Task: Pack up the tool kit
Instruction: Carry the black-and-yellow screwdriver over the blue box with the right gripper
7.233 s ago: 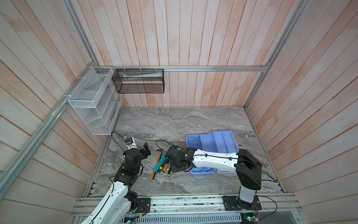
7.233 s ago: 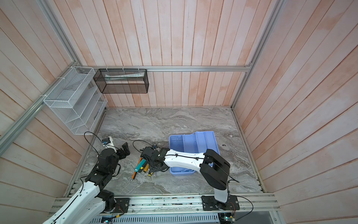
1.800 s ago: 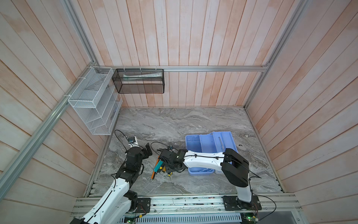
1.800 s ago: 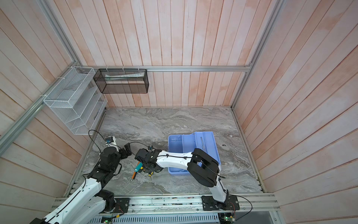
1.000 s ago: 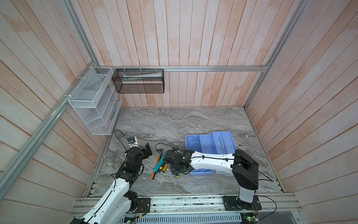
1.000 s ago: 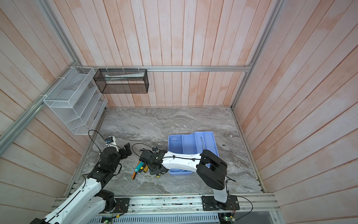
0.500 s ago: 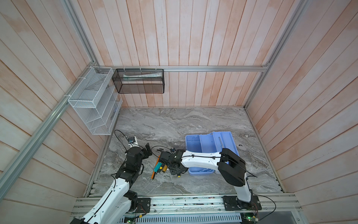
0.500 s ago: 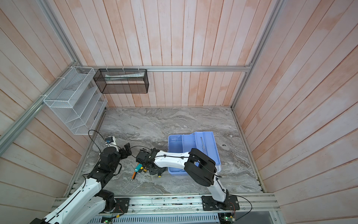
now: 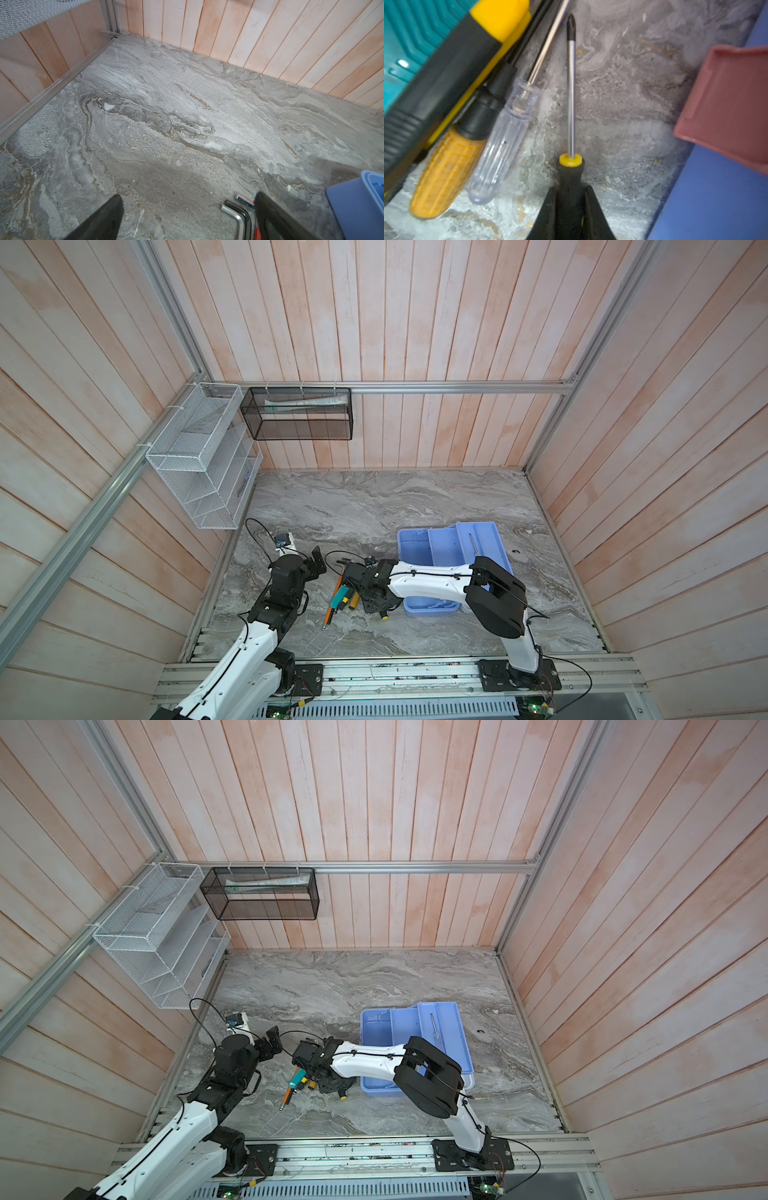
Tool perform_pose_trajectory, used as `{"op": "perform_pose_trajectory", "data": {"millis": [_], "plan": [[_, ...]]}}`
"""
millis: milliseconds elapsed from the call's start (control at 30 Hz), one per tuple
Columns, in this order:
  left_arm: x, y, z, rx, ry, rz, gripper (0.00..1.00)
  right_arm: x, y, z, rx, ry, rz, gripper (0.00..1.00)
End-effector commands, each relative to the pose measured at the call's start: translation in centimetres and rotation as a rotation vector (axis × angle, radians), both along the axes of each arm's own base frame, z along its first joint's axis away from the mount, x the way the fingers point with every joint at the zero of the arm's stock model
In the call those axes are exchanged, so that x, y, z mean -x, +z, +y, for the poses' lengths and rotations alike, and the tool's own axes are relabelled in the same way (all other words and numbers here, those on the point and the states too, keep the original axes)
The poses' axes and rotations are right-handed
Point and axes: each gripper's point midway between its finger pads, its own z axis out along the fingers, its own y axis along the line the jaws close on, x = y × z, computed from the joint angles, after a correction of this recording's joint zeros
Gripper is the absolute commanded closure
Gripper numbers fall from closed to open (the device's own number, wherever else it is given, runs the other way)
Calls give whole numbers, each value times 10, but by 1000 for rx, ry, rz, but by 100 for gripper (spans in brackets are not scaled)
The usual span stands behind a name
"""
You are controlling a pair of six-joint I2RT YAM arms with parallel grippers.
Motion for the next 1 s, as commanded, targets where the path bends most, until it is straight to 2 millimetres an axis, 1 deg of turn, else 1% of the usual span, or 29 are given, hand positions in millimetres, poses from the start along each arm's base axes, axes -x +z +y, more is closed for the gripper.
{"op": "perform_pose_trajectory", "data": {"millis": [0, 133, 267, 367, 467, 567, 733, 833, 933, 967], "plan": [[-3, 11, 0, 1, -2, -30, 0, -1, 13, -13, 39, -28, 1, 94], [-3, 11, 0, 2, -1, -31, 0, -8, 31, -15, 27, -42, -28, 100], [-3, 11, 1, 1, 0, -31, 0, -15, 46, -17, 4, -47, -50, 100], [-3, 11, 0, 1, 0, -30, 0, -20, 58, -14, -40, -40, -66, 100], [-3, 10, 0, 0, 0, -28, 0, -28, 75, -11, -91, -26, -88, 100], [-4, 10, 0, 0, -2, -25, 0, -38, 95, -14, -140, -15, -113, 100], [-3, 11, 0, 0, -1, -30, 0, -51, 123, -33, -187, 1, -149, 100], [-2, 11, 1, 1, 1, -30, 0, -59, 140, -49, -200, -9, -176, 100], [-3, 10, 1, 0, 0, -28, 0, -67, 161, -75, -192, -39, -220, 100], [-3, 10, 0, -1, 0, -27, 0, -69, 167, -87, -180, -61, -241, 100]]}}
